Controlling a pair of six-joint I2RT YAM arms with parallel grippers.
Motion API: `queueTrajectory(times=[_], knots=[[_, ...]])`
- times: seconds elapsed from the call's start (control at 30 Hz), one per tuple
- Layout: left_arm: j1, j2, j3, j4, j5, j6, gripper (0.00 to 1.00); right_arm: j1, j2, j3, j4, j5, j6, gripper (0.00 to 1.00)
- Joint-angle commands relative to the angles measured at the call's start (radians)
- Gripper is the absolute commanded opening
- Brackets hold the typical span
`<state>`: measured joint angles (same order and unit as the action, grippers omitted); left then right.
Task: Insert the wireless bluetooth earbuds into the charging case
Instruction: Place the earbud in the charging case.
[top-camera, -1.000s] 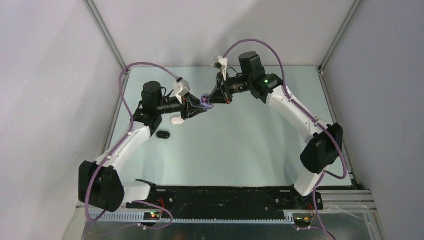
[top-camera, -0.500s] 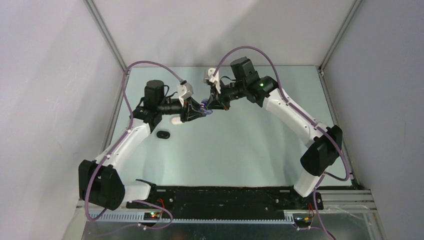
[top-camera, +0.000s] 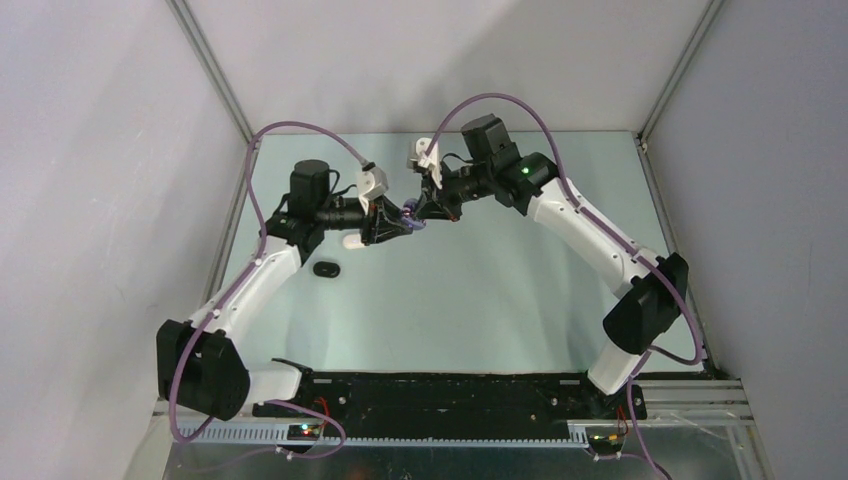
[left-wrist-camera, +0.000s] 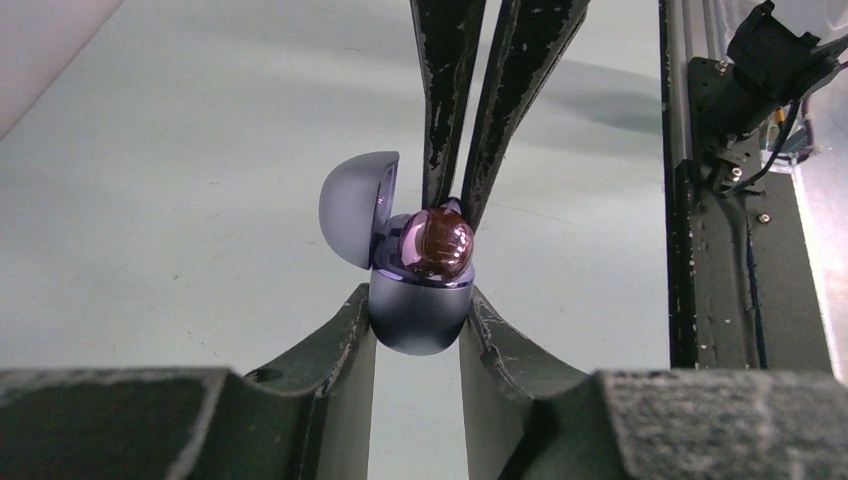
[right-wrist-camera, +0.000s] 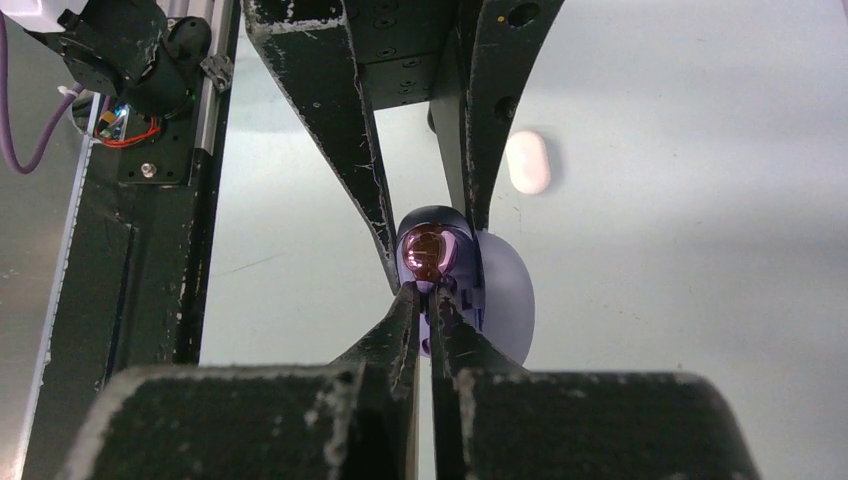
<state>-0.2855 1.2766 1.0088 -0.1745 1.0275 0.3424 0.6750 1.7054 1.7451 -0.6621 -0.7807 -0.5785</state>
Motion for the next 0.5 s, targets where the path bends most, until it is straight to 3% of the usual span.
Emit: queueTrajectory(times=[0.0,0.47], knots=[[-0.007,-0.006,0.074,-0.04,-0.009,0.097,0.0,0.011,-0.055,0.025,-0.022,-0.004,0.022,0.0],[-0.018,-0.006,0.094,-0.104,-0.044,0.157,0.0,0.036,-0.052,0.035,-0.062,0.034,-0.028,0.0]])
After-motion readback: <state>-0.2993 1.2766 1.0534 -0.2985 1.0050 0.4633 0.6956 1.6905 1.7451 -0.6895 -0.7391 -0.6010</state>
